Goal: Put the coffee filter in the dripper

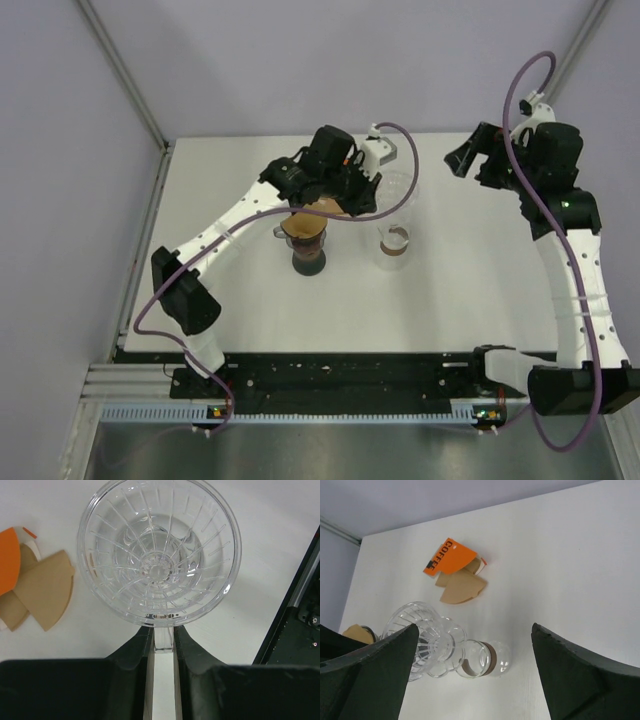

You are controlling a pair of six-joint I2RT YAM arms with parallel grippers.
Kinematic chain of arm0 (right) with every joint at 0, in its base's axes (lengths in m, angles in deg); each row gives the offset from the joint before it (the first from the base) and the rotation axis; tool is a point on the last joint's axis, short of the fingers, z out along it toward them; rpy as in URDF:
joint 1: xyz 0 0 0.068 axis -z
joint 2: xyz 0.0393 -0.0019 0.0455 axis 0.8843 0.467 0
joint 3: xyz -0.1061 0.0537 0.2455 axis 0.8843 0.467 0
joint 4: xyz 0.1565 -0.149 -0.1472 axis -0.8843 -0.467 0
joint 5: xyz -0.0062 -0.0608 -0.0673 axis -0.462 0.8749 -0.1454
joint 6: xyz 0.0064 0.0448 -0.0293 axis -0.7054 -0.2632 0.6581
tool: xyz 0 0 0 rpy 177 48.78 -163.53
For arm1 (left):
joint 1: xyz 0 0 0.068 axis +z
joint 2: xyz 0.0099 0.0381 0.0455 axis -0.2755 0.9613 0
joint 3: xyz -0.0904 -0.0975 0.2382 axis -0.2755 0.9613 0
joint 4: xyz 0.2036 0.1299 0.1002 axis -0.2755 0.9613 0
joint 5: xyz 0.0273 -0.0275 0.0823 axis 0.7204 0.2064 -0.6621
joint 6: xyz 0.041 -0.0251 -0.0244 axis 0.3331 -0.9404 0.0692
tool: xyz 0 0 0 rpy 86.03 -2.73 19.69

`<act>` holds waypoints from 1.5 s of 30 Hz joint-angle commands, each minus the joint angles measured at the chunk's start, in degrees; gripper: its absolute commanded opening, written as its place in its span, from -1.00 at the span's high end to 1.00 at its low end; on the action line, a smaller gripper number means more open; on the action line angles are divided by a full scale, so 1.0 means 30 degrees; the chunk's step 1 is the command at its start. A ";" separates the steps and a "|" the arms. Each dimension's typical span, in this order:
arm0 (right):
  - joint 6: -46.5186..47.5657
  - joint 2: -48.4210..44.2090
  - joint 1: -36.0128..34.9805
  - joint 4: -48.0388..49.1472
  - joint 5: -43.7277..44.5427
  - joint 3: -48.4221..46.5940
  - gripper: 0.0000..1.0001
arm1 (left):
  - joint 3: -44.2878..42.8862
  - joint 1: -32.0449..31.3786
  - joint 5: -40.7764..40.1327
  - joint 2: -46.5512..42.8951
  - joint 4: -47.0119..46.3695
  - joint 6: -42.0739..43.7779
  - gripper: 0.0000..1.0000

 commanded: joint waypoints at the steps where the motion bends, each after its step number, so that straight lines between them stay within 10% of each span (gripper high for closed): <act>1: 0.0794 -0.0623 0.0096 0.0101 0.1398 0.0676 -0.92 | 0.1194 -0.1138 -0.0743 -0.1149 -0.2476 -0.0317 1.00; 45: 0.2112 -0.0946 0.0096 -0.0163 0.0138 0.1205 -0.96 | 0.5620 -0.1405 -0.0921 -0.0944 -0.6432 -0.0463 1.00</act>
